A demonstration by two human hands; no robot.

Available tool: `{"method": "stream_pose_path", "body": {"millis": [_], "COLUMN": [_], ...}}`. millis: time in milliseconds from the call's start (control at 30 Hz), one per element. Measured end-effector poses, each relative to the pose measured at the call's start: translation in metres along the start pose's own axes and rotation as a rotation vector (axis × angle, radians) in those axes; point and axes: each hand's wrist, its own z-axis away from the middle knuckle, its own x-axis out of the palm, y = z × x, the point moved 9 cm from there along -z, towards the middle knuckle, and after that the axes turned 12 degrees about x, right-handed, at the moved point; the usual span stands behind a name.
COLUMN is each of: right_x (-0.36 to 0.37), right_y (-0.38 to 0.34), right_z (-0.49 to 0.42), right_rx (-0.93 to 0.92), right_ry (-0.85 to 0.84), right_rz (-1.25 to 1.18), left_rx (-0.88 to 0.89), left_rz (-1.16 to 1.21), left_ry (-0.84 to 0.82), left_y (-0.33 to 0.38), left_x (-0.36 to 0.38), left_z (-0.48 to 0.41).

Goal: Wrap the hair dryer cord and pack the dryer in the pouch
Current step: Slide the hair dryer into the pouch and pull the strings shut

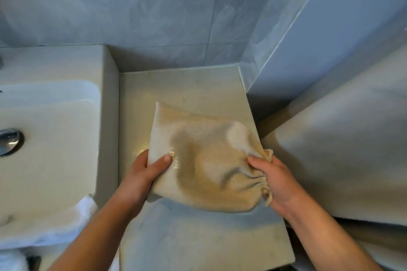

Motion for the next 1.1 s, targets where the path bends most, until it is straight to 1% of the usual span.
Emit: {"method": "stream_pose_path", "body": {"millis": [100, 300, 400, 567, 733, 867, 933, 967, 1033, 1067, 1100], "right_x": [0.006, 0.029, 0.038, 0.049, 0.06, 0.059, 0.057, 0.055, 0.048, 0.051, 0.059], "right_y": [-0.021, -0.067, -0.083, -0.105, -0.117, -0.122, -0.125, -0.126, -0.129, -0.128, -0.123], "right_z": [-0.032, -0.101, -0.135, -0.175, -0.195, -0.199, -0.192, -0.185, -0.164, -0.151, -0.141], "right_rx": [-0.01, -0.028, -0.006, 0.003, -0.015, -0.048, -0.068, -0.111, -0.299, -0.415, -0.524], "right_ry": [0.042, 0.046, 0.044, 0.065, 0.065, 0.086, 0.122, 0.158, 0.284, 0.326, 0.316], "right_rz": [0.034, 0.127, 0.18, 0.248, 0.42, 0.471, 0.535, 0.589, 0.74, 0.853, 0.974], "left_rx": [-0.044, -0.085, -0.082, -0.032, -0.018, -0.003, 0.016, 0.033, 0.148, 0.229, 0.3], "left_rz": [0.01, -0.009, -0.032, -0.14, -0.239, -0.346, -0.386, -0.402, -0.481, -0.562, -0.655], "left_ry": [0.048, 0.216, 0.275, 0.336, 0.389, 0.391, 0.423, 0.457, 0.482, 0.448, 0.393], "left_y": [-0.014, -0.022, -0.02, -0.003, 0.004, 0.001, 0.001, 0.001, 0.008, 0.013, 0.014], "left_x": [-0.001, -0.013, -0.018, -0.025, -0.042, -0.048, -0.052, -0.054, -0.053, -0.048, -0.043], "left_z": [-0.031, -0.092, -0.12, -0.156, -0.17, -0.168, -0.159, -0.151, -0.133, -0.127, -0.125]}}
